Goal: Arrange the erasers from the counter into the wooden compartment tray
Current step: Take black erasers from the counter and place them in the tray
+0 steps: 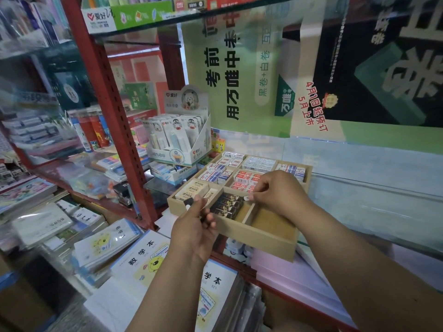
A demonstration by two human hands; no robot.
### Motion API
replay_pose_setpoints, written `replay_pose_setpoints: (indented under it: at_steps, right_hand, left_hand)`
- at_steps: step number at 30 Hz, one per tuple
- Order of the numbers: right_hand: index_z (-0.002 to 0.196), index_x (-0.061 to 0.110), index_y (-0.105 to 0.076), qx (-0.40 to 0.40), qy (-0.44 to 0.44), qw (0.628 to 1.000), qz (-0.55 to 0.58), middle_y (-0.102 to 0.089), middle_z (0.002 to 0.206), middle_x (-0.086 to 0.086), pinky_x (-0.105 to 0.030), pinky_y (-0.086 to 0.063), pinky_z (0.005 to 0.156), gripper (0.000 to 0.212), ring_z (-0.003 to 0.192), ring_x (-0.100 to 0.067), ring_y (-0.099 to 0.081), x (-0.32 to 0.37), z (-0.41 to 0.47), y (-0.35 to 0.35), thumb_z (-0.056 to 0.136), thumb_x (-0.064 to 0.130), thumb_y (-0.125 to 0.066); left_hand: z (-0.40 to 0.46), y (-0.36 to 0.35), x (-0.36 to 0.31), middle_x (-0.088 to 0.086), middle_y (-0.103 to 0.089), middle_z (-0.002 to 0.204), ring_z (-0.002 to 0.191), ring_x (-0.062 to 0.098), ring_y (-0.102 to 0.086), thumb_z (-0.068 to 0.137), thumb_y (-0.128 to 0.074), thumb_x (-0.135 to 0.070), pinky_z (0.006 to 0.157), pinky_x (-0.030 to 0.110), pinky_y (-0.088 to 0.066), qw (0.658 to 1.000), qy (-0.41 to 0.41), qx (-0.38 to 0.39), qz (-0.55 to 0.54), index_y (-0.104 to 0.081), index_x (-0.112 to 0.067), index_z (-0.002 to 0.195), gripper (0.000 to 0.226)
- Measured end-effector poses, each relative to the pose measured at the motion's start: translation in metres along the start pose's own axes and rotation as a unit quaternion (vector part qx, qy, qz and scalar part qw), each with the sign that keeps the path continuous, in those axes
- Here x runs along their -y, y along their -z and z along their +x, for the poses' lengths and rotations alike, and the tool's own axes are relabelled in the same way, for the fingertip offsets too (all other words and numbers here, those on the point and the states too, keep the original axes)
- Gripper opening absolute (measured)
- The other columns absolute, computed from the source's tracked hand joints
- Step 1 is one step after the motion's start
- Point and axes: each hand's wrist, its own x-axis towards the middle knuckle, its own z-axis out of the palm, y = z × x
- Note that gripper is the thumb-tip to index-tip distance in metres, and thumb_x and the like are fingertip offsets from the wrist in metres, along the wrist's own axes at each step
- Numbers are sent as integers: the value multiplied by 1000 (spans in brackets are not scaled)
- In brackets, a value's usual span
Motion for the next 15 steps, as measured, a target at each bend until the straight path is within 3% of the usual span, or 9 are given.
replay_pose_setpoints:
  at_steps: [6, 11, 13, 15]
  right_hand:
    - [68, 19, -65, 57, -22, 996, -61, -66, 80, 1, -26, -41, 66, 20, 79, -17, -60, 13, 12, -17, 73, 32, -80]
    - [60, 15, -63, 129, -33, 991, -32, -55, 62, -4, -28, -42, 65, 38, 65, -18, -53, 10, 12, -31, 89, 40, -62]
    - [65, 16, -71, 95, -30, 995, 28, -63, 79, -5, -32, -43, 87, 46, 87, -17, -56, 5, 8, -29, 96, 40, -48]
    - [71, 16, -76, 35, -30, 999, 20, -58, 99, -1, -38, -32, 102, 56, 112, -17, -44, 2, 6, -22, 100, 41, -35]
  left_hand:
    - [2, -2, 2, 1, -46, 65, 51, 8, -42, 95, -59, -26, 39, 16, -40, 1000, 14, -8, -14, -62, -8, 89, 19]
    - [0, 3, -1, 1, -47, 63, 50, 8, -43, 95, -59, -27, 39, 16, -40, 1000, 19, -6, -17, -64, -8, 90, 20]
    - [-2, 6, -3, 1, -47, 62, 51, 9, -43, 96, -57, -31, 40, 17, -40, 999, 27, 0, -21, -64, -8, 90, 25]
    - [-4, 8, -4, 0, -47, 61, 51, 10, -42, 97, -51, -39, 41, 18, -38, 999, 38, 16, -29, -64, -9, 88, 34]
